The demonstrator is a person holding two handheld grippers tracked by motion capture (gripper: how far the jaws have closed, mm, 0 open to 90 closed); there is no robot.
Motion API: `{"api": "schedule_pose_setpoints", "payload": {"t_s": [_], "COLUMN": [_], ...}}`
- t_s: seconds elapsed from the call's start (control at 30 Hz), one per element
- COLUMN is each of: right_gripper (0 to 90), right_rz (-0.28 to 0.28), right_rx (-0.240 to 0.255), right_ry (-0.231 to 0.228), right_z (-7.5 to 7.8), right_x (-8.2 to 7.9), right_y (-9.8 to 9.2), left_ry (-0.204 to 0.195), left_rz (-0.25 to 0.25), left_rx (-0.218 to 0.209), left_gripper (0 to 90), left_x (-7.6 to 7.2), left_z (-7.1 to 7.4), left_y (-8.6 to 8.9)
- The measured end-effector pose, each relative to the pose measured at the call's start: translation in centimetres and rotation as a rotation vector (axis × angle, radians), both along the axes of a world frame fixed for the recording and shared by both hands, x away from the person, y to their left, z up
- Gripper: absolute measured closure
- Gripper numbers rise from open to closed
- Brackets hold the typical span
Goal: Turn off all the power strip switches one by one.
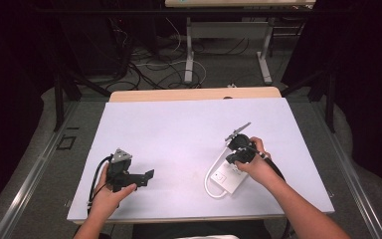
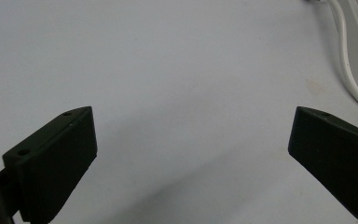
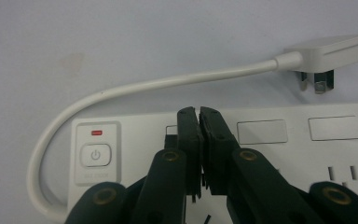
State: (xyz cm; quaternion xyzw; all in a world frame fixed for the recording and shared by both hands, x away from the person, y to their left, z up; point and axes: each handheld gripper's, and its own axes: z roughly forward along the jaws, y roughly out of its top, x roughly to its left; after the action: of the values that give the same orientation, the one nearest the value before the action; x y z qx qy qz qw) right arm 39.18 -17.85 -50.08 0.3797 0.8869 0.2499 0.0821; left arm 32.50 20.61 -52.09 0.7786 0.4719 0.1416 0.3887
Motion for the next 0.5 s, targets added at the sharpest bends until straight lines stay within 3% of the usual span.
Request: {"api": "schedule_pose_setpoints", "payload": {"t_s": [0.07, 0.2, 0.23, 0.27, 0.3, 0.37, 0.4, 0.47, 0.5], "right_gripper": [87.5, 87.3, 87.1, 86.5, 86.0, 85.6, 85.7, 85.7, 85.7], "right_rz": [-0.011, -0.034, -0.025, -0.032, -0.054, -0.031, -0.039, -0.046, -0.05], "right_rx": [-0.03, -0.028, -0.011, -0.052, -0.026, -0.059, -0.009, -0.038, -0.028], "right_ry": [0.017, 0.022, 0.005, 0.035, 0.041, 0.052, 0.011, 0.036, 0.045], "right_z": [0.0, -0.2, -0.4, -0.2, -0.4, -0.2, -0.7, -0.5, -0.5], "right_x": [0.3, 0.7, 0.9, 0.9, 0.9, 1.1, 1.1, 1.2, 1.2], "right_y": [-0.1, -0.1, -0.2, -0.2, -0.1, -0.3, -0.2, -0.2, -0.2], "left_ry": [0.013, 0.003, 0.005, 0.004, 0.004, 0.001, 0.003, 0.007, 0.004], "left_rz": [-0.009, 0.013, 0.014, 0.01, 0.01, 0.003, 0.002, 0.004, 0.002], "left_rx": [-0.007, -0.013, -0.022, -0.022, -0.022, -0.015, -0.012, -0.016, -0.011], "left_gripper": [0.5, 0.4, 0.5, 0.5, 0.4, 0.5, 0.5, 0.5, 0.5], "left_x": [0.0, 0.0, 0.0, 0.0, 0.0, 0.0, 0.0, 0.0, 0.0], "left_z": [0.1, 0.0, 0.0, 0.0, 0.0, 0.0, 0.0, 0.0, 0.0], "left_y": [0.1, 0.2, 0.2, 0.2, 0.2, 0.2, 0.2, 0.2, 0.2]}}
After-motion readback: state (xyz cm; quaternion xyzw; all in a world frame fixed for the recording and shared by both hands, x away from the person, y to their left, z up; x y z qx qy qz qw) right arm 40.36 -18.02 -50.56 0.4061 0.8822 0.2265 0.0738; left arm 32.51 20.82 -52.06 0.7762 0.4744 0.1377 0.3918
